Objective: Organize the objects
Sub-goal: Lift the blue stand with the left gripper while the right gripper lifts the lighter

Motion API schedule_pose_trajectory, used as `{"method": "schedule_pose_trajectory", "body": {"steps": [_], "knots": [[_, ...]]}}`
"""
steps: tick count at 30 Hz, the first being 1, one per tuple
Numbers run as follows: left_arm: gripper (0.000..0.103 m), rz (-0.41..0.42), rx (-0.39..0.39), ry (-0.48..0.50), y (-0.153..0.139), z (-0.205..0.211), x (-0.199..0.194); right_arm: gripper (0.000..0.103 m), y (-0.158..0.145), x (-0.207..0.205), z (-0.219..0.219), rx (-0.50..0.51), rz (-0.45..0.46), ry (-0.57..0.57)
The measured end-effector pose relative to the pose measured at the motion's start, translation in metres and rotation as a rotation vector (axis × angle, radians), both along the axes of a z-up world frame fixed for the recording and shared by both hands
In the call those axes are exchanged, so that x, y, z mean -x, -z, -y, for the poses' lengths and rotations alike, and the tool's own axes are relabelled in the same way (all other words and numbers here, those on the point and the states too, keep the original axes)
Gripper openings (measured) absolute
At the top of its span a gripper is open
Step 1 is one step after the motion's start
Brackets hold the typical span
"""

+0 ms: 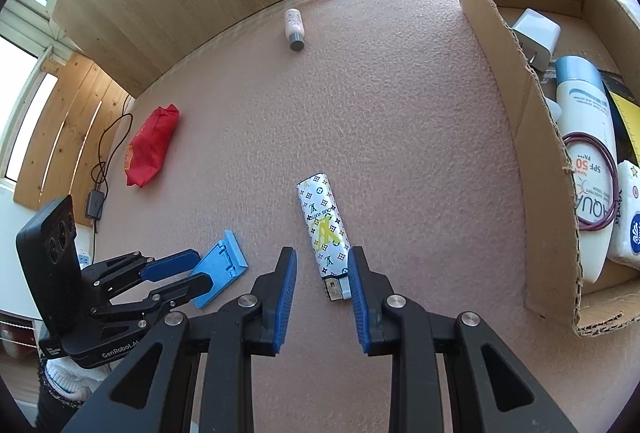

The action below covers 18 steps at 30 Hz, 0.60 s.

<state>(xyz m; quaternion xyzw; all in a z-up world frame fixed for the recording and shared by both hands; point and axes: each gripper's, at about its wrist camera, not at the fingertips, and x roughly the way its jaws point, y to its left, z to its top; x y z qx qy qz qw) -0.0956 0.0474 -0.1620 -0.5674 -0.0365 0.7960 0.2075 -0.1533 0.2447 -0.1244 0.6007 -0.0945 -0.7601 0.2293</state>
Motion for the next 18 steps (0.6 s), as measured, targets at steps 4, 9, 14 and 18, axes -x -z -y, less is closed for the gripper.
{"method": "schedule_pose_trajectory", "body": {"steps": [4,9,14,18], "knots": [[0.054,-0.034,0.065,0.034,-0.002,-0.024,-0.014,0.024,0.002,0.001,0.003,0.001,0.004,-0.008],[0.053,-0.085,0.151,0.007,-0.001,-0.04,-0.016,0.025,0.003,0.001,0.005,-0.003,0.004,-0.014],[0.039,-0.101,0.165,-0.041,-0.002,-0.039,-0.002,0.025,0.003,0.001,0.005,-0.004,0.004,-0.015],[0.039,-0.105,0.161,-0.061,-0.002,-0.038,0.012,0.025,0.004,0.001,0.004,-0.006,0.003,-0.015]]}}
